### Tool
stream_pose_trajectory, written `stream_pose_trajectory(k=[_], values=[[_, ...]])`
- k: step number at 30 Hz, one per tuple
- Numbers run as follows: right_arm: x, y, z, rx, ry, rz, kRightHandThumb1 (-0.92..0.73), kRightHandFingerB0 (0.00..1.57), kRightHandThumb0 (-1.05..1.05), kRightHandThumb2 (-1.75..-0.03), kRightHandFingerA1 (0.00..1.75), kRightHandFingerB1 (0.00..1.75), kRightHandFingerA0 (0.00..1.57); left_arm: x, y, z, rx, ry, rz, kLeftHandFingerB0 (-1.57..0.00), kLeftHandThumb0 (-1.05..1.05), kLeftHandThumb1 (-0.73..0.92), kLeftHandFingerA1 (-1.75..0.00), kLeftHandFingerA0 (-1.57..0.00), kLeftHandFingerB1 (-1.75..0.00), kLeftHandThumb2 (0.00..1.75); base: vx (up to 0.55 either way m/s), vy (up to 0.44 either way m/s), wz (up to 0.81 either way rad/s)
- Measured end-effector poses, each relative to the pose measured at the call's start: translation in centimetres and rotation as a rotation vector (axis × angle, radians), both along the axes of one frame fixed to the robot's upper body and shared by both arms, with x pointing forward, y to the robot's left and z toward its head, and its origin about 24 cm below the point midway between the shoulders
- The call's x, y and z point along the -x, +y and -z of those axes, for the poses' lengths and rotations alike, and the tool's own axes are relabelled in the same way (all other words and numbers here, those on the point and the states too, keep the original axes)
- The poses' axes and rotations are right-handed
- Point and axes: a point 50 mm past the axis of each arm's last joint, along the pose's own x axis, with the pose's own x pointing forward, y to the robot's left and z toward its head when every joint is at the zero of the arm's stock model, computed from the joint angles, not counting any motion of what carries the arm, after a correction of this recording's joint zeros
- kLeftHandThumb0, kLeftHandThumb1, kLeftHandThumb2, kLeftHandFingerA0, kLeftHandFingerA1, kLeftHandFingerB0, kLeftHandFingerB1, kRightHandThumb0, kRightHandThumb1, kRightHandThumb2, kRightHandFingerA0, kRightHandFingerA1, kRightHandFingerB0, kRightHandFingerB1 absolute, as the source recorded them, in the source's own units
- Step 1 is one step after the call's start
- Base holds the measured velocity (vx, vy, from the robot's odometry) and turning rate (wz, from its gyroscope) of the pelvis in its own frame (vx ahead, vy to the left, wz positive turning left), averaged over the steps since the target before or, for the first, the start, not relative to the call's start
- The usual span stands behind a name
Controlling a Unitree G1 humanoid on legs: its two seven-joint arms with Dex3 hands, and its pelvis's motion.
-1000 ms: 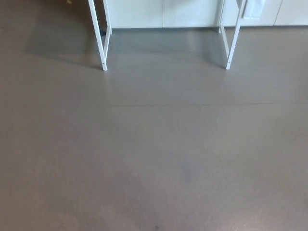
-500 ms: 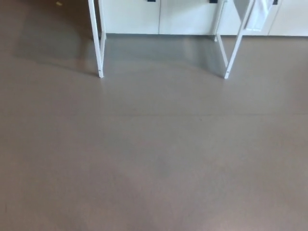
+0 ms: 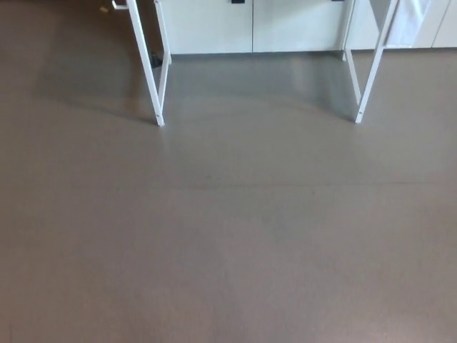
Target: The robot walk towards a table in front and uses its left hand to pickup a tennis ball on the left side and put it in a container on the right hand side
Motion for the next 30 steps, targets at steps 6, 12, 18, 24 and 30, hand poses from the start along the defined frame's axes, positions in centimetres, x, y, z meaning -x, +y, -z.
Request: stream_pose_trajectory(k=[6, 12, 18, 24, 30], values=[[0.8, -0.1, 0.2, 0.002, 0.023, 0.007, -0.49, 0.46, -0.37, -0.54, 0.49, 0.42, 0.55, 0.2, 0.0, 0.1, 0.002, 0.007, -0.006, -0.36, -0.14, 0.65, -0.36, -0.46, -0.33, 0.59, 0.24, 0.121, -0.14], [0.6, 0.1, 0.1, -0.001, 0.006, -0.005, -0.49, 0.45, -0.38, -0.54, 0.49, 0.42, 0.55, -0.4, 0.3, -0.3, -0.013, -0.015, 0.003, -0.38, -0.15, 0.64, -0.37, -0.48, -0.34, 0.59, 0.26, 0.184, -0.05], [0.9, 0.1, 0.2, -0.001, 0.008, -0.004, -0.5, 0.44, -0.39, -0.54, 0.48, 0.41, 0.53, -0.2, 0.3, -0.3, -0.014, -0.011, 0.003, -0.36, -0.16, 0.67, -0.36, -0.44, -0.33, 0.6, 0.2, 0.06, 0.07], [2.3, 0.1, 0.3, -0.004, 0.03, 0.004, -0.51, 0.47, -0.42, -0.55, 0.47, 0.39, 0.54, 0.9, 0.1, -0.1, -0.004, 0.014, 0.001, -0.37, -0.17, 0.66, -0.36, -0.46, -0.34, 0.6, 0.31, -0.143, 0.14], [2.6, -0.2, 0.2, 0.007, 0.035, 0.003, -0.51, 0.46, -0.44, -0.55, 0.48, 0.4, 0.52, 1.5, -0.1, 0.2, 0.004, 0.035, 0.0, -0.37, -0.14, 0.64, -0.37, -0.47, -0.34, 0.59, 0.25, -0.168, -0.01]])
